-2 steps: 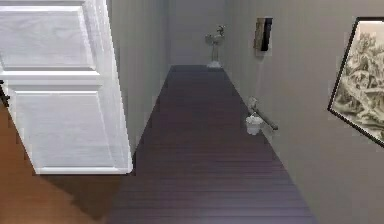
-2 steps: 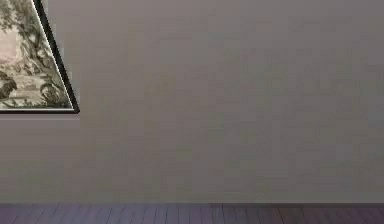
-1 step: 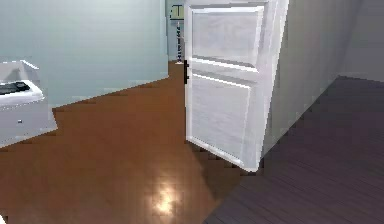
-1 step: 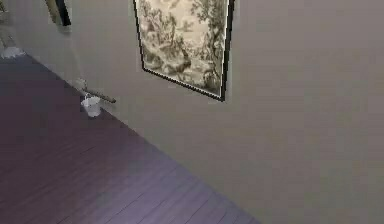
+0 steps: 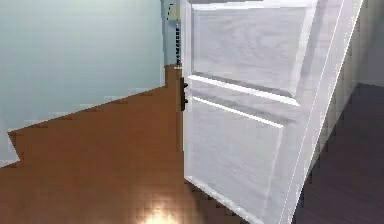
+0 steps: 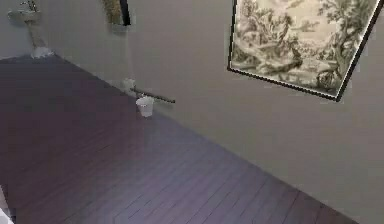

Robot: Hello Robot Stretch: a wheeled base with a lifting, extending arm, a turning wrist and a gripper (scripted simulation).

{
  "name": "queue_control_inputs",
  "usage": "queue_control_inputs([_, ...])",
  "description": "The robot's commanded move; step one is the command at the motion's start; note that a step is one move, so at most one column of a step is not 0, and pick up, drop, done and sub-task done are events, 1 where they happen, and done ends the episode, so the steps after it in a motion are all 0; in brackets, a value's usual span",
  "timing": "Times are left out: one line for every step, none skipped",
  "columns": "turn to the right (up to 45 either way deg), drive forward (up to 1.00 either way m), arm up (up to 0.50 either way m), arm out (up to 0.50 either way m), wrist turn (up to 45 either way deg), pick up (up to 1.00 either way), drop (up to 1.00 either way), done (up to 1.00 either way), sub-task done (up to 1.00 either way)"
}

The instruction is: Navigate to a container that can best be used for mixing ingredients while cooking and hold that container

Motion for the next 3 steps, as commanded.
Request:
queue_control_inputs([-45.0, 0.0, 0.0, 0.0, 0.0, 0.0, 0.0, 0.0, 0.0])
queue_control_inputs([0.0, 1.0, 0.0, 0.0, 0.0, 0.0, 0.0, 0.0, 0.0])
queue_control_inputs([-6.0, 0.0, 0.0, 0.0, 0.0, 0.0, 0.0, 0.0, 0.0])
